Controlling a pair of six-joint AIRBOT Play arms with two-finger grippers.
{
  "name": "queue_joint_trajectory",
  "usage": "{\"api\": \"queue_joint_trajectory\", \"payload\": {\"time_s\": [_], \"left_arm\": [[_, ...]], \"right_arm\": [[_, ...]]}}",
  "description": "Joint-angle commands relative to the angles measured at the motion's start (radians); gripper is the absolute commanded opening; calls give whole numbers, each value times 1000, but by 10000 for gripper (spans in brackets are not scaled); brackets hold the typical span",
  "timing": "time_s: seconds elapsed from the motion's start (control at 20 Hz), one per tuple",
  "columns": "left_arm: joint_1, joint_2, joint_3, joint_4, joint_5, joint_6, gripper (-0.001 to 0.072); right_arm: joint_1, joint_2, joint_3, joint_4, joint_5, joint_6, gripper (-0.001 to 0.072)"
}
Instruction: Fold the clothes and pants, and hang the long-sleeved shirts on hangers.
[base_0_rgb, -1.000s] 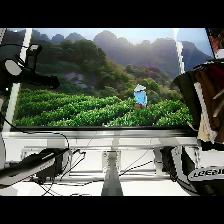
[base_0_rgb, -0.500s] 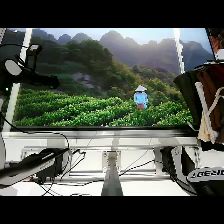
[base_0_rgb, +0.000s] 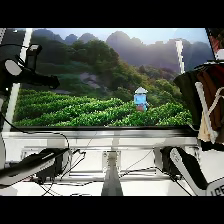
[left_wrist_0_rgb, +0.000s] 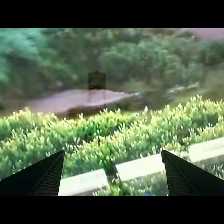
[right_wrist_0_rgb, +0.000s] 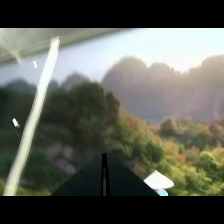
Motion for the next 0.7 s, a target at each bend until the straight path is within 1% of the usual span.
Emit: {"api": "queue_joint_trajectory", "payload": {"time_s": [0.0,0.15,0.35,0.4,0.45,0.5,0.65], "left_arm": [[0,0,1,0,0,0,691],[0,0,1,0,0,0,691],[0,0,1,0,0,0,691],[0,0,1,0,0,0,691],[0,0,1,0,0,0,691],[0,0,1,0,0,0,691],[0,0,1,0,0,0,691]], "right_arm": [[346,-109,-14,-365,1,13,25],[589,-245,-16,-497,-6,23,25],[822,-378,-16,-814,-21,36,24],[864,-396,-16,-901,-41,70,25],[891,-404,-16,-953,-65,90,25],[901,-406,-16,-958,-85,97,26],[901,-406,-16,-935,-85,96,26]]}}
